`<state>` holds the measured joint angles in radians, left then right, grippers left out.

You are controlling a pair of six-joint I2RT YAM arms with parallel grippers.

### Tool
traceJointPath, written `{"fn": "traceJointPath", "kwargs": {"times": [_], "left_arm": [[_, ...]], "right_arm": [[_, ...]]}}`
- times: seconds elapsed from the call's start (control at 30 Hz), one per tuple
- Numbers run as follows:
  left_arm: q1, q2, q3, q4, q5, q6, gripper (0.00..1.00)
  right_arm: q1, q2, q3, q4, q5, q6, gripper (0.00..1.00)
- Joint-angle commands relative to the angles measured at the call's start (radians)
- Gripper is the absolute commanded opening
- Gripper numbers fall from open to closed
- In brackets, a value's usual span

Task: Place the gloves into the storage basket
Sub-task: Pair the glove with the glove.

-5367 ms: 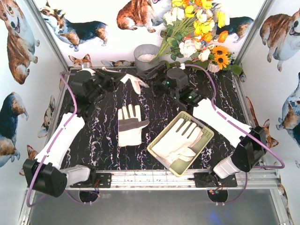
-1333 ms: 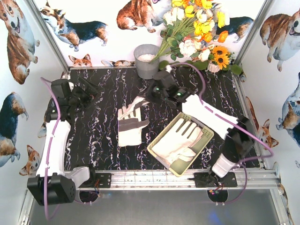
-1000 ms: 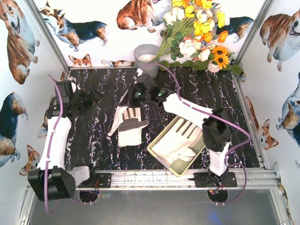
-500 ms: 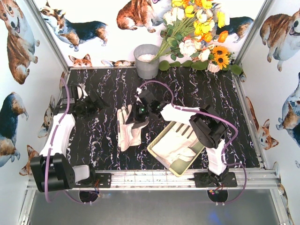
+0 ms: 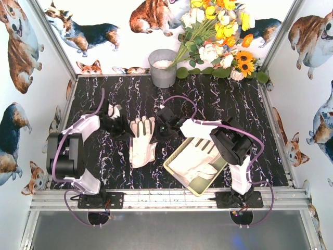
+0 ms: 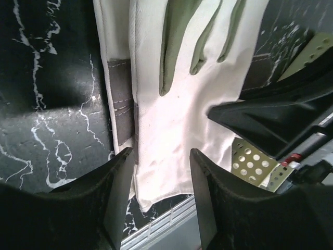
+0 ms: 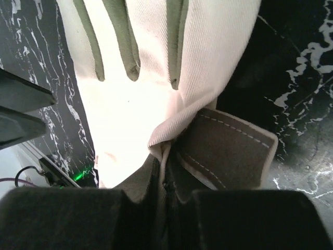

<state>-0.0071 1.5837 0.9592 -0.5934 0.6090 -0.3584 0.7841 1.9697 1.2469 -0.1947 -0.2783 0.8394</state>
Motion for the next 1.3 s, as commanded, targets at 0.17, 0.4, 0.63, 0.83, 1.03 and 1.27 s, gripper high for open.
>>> {"fn": "traceJointPath", "kwargs": {"times": [0.17, 0.4, 0.63, 0.83, 1.03, 1.27], "left_arm": [[-0.043, 0.096, -0.004, 0.059, -0.041, 0.04, 0.36], [-0.054, 0.102, -0.031, 0.141, -0.038, 0.0, 0.25], [-0.054, 0.127, -0.043, 0.19, -0.038, -0.02, 0.23], [-0.057, 0.144, -0.054, 0.249, 0.0, -0.037, 0.21], [-0.057, 0.116, -0.053, 0.27, 0.015, -0.048, 0.0], [-0.056, -0.006, -0.021, 0.238, -0.065, -0.042, 0.0]], "right_arm": [[-0.003, -0.074, -0.002, -0.022, 0.072, 0.001, 0.0], [-0.003, -0.072, 0.0, -0.018, 0.071, 0.006, 0.0], [-0.003, -0.072, -0.001, -0.018, 0.071, 0.009, 0.0], [-0.002, -0.078, -0.007, -0.017, 0.076, 0.01, 0.0], [-0.003, -0.104, -0.003, -0.023, 0.076, 0.013, 0.0], [0.002, -0.158, -0.003, -0.038, 0.092, 0.015, 0.0]]}}
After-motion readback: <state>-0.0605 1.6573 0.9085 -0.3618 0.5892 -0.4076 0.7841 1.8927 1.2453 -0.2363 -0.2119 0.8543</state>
